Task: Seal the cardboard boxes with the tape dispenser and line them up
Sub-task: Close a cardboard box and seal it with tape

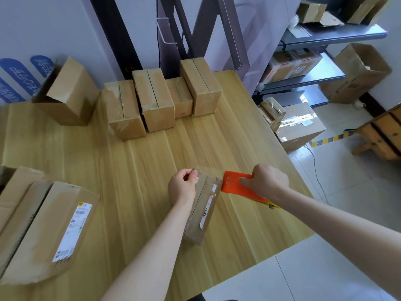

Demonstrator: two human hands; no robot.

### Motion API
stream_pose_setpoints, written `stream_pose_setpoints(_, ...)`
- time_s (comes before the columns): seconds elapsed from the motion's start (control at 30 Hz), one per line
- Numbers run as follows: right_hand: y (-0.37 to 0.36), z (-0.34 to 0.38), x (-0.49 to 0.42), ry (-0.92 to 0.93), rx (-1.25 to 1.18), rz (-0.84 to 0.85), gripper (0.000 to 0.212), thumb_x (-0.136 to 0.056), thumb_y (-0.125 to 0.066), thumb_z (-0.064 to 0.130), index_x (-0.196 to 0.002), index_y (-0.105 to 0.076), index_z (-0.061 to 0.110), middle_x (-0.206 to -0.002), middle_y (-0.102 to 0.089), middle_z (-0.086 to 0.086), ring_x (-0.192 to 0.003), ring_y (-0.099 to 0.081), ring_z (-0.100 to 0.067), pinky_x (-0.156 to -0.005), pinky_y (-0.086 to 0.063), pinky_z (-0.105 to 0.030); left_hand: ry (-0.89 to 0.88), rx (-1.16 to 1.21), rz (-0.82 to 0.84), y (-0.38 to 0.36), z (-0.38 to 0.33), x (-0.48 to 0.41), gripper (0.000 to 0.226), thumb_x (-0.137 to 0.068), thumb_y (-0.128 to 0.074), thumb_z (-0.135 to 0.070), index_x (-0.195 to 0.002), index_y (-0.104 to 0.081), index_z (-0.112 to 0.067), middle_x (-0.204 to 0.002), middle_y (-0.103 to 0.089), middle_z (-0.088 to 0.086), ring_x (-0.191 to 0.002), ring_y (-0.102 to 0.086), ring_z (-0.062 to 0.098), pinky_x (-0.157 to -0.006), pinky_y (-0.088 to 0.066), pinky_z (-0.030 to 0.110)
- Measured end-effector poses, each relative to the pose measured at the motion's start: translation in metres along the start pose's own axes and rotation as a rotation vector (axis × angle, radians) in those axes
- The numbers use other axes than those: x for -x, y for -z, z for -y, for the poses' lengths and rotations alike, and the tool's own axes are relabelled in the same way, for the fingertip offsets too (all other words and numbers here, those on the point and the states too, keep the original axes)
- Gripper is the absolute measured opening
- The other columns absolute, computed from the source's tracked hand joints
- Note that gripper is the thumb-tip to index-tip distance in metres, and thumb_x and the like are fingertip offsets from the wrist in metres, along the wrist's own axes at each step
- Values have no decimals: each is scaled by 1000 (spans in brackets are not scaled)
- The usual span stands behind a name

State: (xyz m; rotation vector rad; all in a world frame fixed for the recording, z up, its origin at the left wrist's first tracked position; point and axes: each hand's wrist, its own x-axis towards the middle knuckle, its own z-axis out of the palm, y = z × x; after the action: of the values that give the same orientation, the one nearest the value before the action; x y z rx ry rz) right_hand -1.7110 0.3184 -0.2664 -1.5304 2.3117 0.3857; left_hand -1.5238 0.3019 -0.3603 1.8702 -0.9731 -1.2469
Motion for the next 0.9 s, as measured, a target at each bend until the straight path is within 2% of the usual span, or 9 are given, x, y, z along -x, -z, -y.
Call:
stream_pose_setpoints(0.2,-3,-3,0,16,-25,-3,43,-88,-55,51,-65,-50,16,-65,-56,0,-54,-54,-17,-44,-33,-22,6,19,-7,-1,-2,3,8,-92,-61,-24,-88,-65,-20,-74,-67,-15,-71,-61,-4,-60,-42,17)
stream_pose_setpoints(0.37,-3,-4,-3,36,-12,-44,42,-87,-56,50,-63,-48,16,-62,-53,1,-54,-50,-16,-49,-35,-24,-1,36,-24,-2,-3,4,8,-92,-61,-24,-86,-65,-21,-75,-67,-15,-72,-61,-4,-60,-42,16)
stream_pose_setpoints(0.5,-20,9,-6,104,79,-47,31,-88,-52,42,-71,-53,15,-69,-52,1,-69,-54,-23,-59,-38,-28,15,44,-41,-8,-2,10,11,-93,-59,-26,-83,-63,-25,-78,-68,-13,-77,-65,3,-67,-49,23)
stream_pose_setpoints(0.57,-35,16,-11,133,84,-9,26,-89,-51,38,-77,-56,16,-73,-55,0,-71,-54,-23,-60,-37,-28,24,54,-55,-9,-2,10,9,-94,-59,-24,-85,-63,-23,-79,-68,-13,-79,-65,4,-67,-47,21)
stream_pose_setpoints(0.67,-28,2,-25,76,-11,30,35,-89,-52,47,-77,-56,14,-69,-56,0,-68,-56,-23,-57,-41,-27,70,116,-107,-16,0,11,10,-95,-56,-24,-91,-63,-17,-84,-69,-8,-78,-64,6,-64,-45,21)
stream_pose_setpoints(0.77,-3,-24,-34,40,-59,-3,43,-89,-53,54,-69,-52,16,-66,-55,0,-63,-59,-22,-49,-35,-24,130,148,-168,-29,-5,19,13,-97,-51,-26,-96,-59,-15,-87,-66,-7,-74,-59,12,-69,-47,27)
stream_pose_setpoints(0.9,20,-49,-36,58,-57,-37,45,-88,-54,58,-69,-56,17,-67,-61,-1,-60,-65,-22,-41,-32,-20,310,335,-284,-43,-19,27,20,-97,-50,-24,-110,-54,-10,-97,-64,2,-83,-58,20,-72,-45,31)
